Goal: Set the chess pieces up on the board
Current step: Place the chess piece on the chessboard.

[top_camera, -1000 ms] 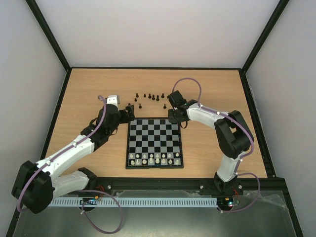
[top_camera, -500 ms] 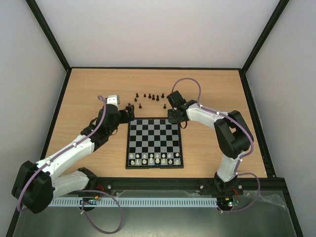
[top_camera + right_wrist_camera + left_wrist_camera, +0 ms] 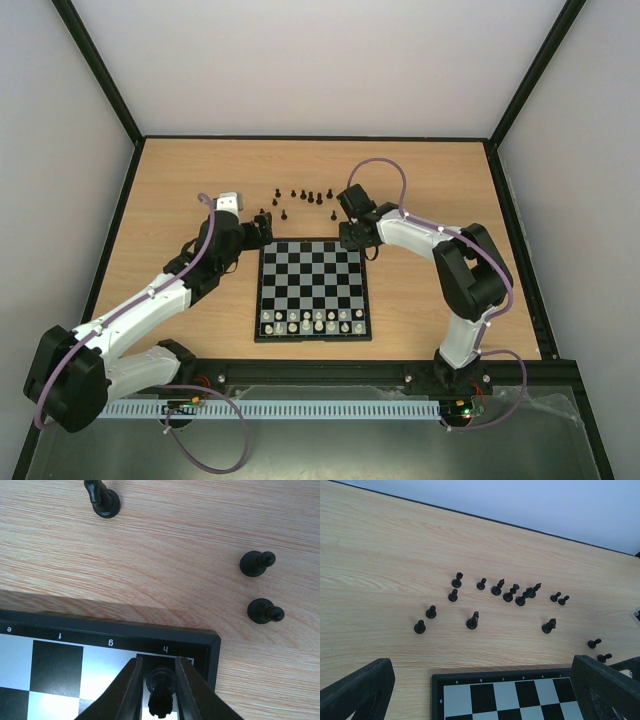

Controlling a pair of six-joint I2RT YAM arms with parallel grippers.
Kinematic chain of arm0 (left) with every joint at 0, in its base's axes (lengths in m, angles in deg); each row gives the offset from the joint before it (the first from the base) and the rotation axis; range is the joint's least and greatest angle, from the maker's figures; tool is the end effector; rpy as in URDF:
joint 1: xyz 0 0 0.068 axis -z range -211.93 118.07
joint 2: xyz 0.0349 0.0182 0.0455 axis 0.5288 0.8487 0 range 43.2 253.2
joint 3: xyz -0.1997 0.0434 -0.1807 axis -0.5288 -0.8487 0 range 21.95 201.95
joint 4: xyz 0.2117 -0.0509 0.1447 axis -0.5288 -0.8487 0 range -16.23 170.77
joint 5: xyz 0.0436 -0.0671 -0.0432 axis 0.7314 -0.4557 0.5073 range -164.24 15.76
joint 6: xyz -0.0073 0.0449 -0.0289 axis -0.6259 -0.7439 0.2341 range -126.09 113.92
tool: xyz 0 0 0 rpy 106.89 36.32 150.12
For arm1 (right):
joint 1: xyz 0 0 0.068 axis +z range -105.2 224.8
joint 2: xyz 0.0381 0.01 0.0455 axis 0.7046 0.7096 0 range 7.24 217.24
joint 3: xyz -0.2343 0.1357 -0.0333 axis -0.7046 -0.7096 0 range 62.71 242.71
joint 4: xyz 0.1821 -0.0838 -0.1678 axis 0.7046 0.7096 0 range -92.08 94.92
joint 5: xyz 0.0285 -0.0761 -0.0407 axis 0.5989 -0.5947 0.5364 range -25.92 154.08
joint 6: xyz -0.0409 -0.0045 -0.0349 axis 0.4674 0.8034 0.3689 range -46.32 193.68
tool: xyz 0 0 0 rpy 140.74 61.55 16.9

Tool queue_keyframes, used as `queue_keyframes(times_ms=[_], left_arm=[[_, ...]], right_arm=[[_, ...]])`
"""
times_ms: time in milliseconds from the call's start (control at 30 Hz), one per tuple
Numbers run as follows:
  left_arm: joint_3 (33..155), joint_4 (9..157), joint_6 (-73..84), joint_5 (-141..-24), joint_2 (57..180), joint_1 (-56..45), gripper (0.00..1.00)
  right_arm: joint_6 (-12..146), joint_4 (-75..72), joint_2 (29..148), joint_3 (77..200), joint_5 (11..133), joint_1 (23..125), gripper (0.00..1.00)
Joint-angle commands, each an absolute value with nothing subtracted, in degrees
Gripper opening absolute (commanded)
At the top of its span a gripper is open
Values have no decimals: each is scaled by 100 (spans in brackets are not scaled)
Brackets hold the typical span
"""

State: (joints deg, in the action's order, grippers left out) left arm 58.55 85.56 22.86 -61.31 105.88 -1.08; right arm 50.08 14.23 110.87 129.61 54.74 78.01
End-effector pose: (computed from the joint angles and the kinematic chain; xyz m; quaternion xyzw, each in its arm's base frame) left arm 0.2158 -0.1196 0.2548 -0.0499 0.8212 -0.1989 0.5325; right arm 0.3210 0.2033 0.1844 -0.0535 0.9442 0.0823 0.3145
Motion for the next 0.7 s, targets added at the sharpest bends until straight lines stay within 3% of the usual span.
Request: queue_keyframes(times_ms=[0, 467, 667], left_arm=[[6001, 8525, 2257, -6097, 10605, -108, 99], [5966, 8575, 2230, -6123, 10558, -108, 99], [5965, 8551, 2251, -6136, 10480, -109, 99]], right_arm=[[4962, 1620, 11129, 12997, 5386, 7855, 22], [4982, 1275, 10336, 12679, 5324, 7922, 53], [4935, 1547, 10427, 13060, 5275, 7924, 56]])
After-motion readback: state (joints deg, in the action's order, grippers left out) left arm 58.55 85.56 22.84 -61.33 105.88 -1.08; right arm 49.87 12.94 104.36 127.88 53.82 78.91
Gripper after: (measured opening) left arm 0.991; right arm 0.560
